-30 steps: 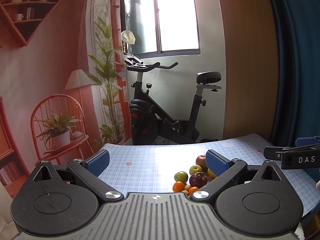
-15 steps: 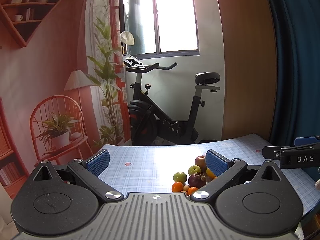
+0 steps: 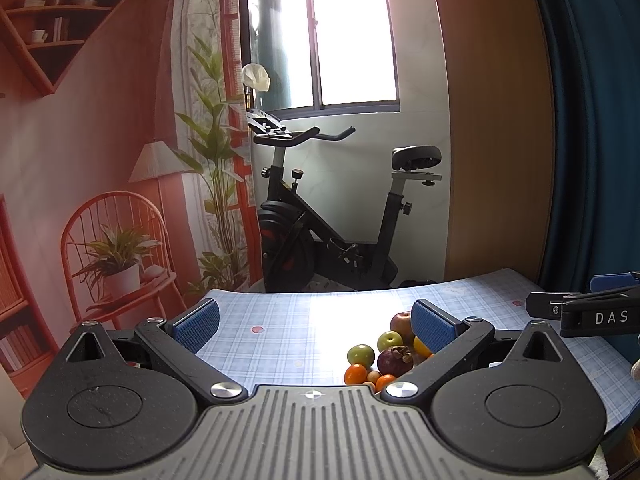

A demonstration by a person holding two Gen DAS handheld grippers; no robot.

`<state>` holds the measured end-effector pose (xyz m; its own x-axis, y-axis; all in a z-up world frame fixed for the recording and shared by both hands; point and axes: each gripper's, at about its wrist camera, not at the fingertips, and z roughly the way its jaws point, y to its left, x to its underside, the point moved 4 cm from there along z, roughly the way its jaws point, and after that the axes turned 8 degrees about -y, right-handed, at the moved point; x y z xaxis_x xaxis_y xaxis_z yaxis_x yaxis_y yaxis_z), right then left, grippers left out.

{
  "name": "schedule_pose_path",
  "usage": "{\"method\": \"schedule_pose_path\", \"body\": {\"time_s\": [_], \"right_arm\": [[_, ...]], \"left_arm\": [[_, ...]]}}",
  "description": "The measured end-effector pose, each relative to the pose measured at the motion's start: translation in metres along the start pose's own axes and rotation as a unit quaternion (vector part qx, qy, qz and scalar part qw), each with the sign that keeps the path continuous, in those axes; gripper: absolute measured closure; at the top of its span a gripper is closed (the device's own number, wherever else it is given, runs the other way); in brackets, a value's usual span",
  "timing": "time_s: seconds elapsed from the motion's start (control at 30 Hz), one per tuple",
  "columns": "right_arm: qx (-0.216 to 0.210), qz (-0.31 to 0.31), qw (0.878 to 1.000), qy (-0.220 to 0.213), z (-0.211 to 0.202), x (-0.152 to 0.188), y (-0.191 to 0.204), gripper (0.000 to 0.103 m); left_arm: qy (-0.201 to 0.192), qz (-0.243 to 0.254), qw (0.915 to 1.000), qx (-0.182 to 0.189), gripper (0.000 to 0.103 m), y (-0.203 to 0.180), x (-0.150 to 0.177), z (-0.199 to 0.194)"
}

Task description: Organize fruits

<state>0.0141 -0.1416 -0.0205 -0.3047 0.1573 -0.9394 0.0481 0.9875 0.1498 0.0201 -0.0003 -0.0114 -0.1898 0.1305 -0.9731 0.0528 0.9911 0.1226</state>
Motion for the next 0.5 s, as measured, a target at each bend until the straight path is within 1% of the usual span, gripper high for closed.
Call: {"method": "schedule_pose_path", "body": {"time_s": [0.5], "right_arm": [[-0.002,-0.006,1.0,-0.003,-0.0036,0.0015,0.0057,0.0]], "left_arm": [[0.001,-0.008,1.0,-0.005,0.0,0.002,0.0007,0.0019]]}}
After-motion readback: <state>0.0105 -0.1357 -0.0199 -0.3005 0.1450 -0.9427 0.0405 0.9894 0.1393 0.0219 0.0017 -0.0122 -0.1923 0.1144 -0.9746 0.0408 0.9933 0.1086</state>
